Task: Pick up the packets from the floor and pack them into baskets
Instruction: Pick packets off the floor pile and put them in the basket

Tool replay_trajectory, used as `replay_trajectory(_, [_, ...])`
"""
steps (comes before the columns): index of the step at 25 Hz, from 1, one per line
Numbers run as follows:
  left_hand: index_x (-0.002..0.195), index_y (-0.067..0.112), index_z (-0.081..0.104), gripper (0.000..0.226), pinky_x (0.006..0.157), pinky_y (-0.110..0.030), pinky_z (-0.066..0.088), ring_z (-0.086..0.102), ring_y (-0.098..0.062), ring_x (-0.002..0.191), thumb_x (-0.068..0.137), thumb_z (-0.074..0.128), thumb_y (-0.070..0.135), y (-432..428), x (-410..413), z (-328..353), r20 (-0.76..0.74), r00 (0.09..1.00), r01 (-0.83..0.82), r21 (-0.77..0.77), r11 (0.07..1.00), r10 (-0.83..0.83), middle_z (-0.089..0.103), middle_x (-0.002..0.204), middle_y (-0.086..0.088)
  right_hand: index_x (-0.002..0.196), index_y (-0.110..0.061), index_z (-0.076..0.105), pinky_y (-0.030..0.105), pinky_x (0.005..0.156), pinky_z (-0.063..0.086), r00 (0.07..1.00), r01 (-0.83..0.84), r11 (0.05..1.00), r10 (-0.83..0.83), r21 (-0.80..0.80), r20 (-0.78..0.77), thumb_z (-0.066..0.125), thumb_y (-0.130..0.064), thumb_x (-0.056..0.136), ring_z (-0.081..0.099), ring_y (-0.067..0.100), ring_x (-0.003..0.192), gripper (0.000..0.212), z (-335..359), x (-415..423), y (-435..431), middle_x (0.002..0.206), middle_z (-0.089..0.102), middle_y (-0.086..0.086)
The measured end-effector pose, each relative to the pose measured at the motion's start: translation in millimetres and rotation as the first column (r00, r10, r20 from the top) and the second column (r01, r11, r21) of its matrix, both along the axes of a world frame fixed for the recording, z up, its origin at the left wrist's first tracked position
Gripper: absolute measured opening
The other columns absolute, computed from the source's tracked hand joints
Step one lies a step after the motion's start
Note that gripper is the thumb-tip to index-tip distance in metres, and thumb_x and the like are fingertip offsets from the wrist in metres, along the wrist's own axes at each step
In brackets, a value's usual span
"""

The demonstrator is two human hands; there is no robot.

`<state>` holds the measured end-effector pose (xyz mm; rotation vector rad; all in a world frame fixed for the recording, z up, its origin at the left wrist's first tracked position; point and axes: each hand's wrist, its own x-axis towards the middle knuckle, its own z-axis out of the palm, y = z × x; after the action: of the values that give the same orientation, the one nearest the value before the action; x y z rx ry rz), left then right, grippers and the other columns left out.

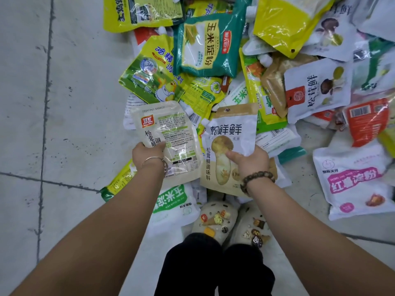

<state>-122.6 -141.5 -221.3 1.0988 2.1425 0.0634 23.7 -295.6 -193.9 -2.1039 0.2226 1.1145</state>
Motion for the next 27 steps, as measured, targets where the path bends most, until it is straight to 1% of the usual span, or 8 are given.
replay_trajectory(5, [0.111,-0.001,0.061,0.033,0.088,-0.043,0.049,0.061,-0.035,0.103,0.081,0.069,0.011,-4.9,10.1,35.4,0.058,0.996,0.073,0.02,0.997,-0.074,0.064,0.112,-0.021,0.103,-0.01,0.067,0.028,0.079,0.045,0.998,0.062,0.998,-0.062,0.012,-0.031,0.077,-0.013,0.075,0.058,0.018,0.09,0.03,27.3,18.9,-22.5,0.095,0.063,0.0])
replay_trajectory(9, [0.107,0.0,0.064,0.028,0.083,-0.042,0.052,0.062,-0.029,0.089,0.08,0.068,0.004,-13.2,24.0,88.6,0.159,0.984,0.095,-0.053,0.994,-0.086,0.065,0.099,-0.016,0.109,-0.01,0.067,0.03,0.081,0.049,0.989,0.142,0.99,-0.142,-0.008,-0.048,0.078,-0.01,0.073,0.062,0.02,0.094,0.038,73.6,41.5,-53.2,0.107,0.066,0.002])
replay_trajectory(13, [0.096,0.007,0.062,0.021,0.065,-0.032,0.048,0.057,-0.022,0.069,0.079,0.065,-0.005,-33.4,60.4,164.4,0.312,0.936,0.205,-0.096,0.974,-0.166,0.061,0.076,-0.01,0.1,-0.013,0.067,0.019,0.05,0.048,0.967,0.252,0.967,-0.252,0.015,-0.029,0.077,-0.006,0.073,0.06,0.017,0.074,0.029,151.1,62.0,-92.7,0.094,0.065,0.003])
replay_trajectory(15, [0.098,0.009,0.061,0.022,0.067,-0.031,0.048,0.056,-0.021,0.064,0.08,0.065,-0.004,-48.1,83.3,200.5,0.369,0.899,0.294,-0.113,0.949,-0.235,0.061,0.079,-0.008,0.093,-0.013,0.065,0.021,0.042,0.047,0.95,0.311,0.95,-0.31,0.025,-0.035,0.078,-0.009,0.073,0.058,0.017,0.065,0.024,184.5,69.8,-119.3,0.089,0.067,0.006])
replay_trajectory(16, [0.098,0.008,0.062,0.021,0.07,-0.033,0.048,0.057,-0.022,0.066,0.08,0.065,-0.003,-56.9,93.9,215.3,0.382,0.878,0.351,-0.109,0.93,-0.286,0.062,0.083,-0.009,0.091,-0.011,0.065,0.022,0.042,0.048,0.944,0.328,0.944,-0.328,0.026,-0.032,0.079,-0.011,0.072,0.058,0.018,0.064,0.024,198.9,71.9,-133.9,0.086,0.067,0.007])
replay_trajectory(19, [0.099,0.007,0.064,0.02,0.077,-0.039,0.051,0.06,-0.026,0.079,0.08,0.066,0.001,-86.8,123.1,251.8,0.411,0.794,0.513,-0.061,0.856,-0.447,0.064,0.089,-0.012,0.094,-0.003,0.065,0.03,0.058,0.055,0.919,0.395,0.918,-0.394,0.044,-0.029,0.08,-0.014,0.071,0.061,0.022,0.071,0.03,237.0,73.1,-176.3,0.086,0.067,0.008])
replay_trajectory(22, [0.089,0.012,0.06,0.013,0.08,-0.043,0.051,0.061,-0.028,0.081,0.082,0.064,0.002,-133.7,143.7,283.9,0.426,0.684,0.667,-0.035,0.744,-0.593,0.063,0.085,-0.01,0.087,-0.013,0.066,0.022,0.047,0.05,0.835,0.55,0.823,-0.546,0.142,-0.066,0.075,-0.005,0.075,0.06,0.015,0.062,0.017,273.4,60.4,-235.1,0.079,0.066,0.001])
replay_trajectory(27, [0.074,0.013,0.059,0.013,0.075,-0.041,0.05,0.059,-0.025,0.077,0.083,0.066,0.007,-235.6,150.7,318.6,0.423,0.424,0.867,0.066,0.494,-0.801,0.061,0.07,-0.004,0.083,-0.021,0.068,0.025,0.053,0.051,0.666,0.734,0.651,-0.746,0.195,-0.013,0.075,-0.007,0.075,0.063,0.016,0.065,0.017,302.9,9.4,-348.6,0.08,0.069,0.0])
